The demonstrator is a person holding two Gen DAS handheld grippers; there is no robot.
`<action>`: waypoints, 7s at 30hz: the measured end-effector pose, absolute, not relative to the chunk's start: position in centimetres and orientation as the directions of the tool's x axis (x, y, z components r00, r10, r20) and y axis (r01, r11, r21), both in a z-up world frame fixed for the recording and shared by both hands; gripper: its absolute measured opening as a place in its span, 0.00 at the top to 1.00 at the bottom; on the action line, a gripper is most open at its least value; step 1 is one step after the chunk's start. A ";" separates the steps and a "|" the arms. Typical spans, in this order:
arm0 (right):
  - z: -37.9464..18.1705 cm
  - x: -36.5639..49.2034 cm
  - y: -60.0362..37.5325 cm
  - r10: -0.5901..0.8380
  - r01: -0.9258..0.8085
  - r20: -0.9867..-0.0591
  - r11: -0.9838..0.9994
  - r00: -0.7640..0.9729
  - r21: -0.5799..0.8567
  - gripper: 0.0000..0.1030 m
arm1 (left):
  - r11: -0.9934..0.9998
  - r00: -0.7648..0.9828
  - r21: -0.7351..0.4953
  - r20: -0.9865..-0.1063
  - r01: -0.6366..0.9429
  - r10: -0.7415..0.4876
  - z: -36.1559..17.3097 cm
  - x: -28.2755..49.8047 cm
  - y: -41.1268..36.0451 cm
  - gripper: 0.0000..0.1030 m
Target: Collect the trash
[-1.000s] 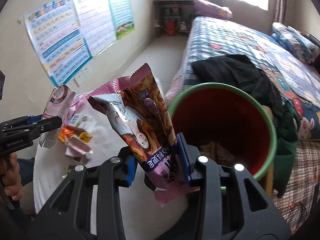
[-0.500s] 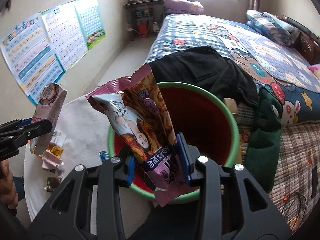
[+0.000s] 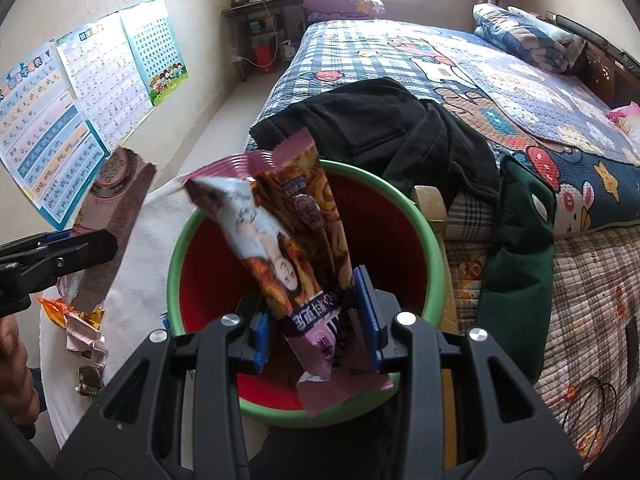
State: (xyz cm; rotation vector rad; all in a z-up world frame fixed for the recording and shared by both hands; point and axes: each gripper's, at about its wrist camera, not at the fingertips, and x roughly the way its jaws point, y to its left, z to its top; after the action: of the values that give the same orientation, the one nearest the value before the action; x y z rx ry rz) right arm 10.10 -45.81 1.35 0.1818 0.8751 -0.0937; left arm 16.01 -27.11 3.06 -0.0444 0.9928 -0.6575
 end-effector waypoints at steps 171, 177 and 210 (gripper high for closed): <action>-8.3 6.7 -13.9 0.268 -0.604 -0.907 0.797 0.324 0.020 0.30 | 0.937 0.487 -0.346 -0.828 -0.053 -0.278 -2.8 7.3 4.1 0.64; -9.8 8.1 -14.1 0.259 -0.574 -0.918 0.818 0.302 0.042 0.50 | 0.934 0.469 -0.352 -0.836 -0.061 -0.284 -3.5 7.7 4.2 0.64; -1.2 7.2 -20.9 0.371 -0.419 -0.810 0.891 0.454 0.173 0.80 | 0.954 0.472 -0.288 -0.831 0.086 -0.294 -1.1 7.1 -1.1 0.64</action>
State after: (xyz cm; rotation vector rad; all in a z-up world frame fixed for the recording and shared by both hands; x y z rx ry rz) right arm 7.24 -20.93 -1.16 -0.0544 0.9851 0.4875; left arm 7.09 -1.12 -1.08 -0.2181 1.0563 -0.2347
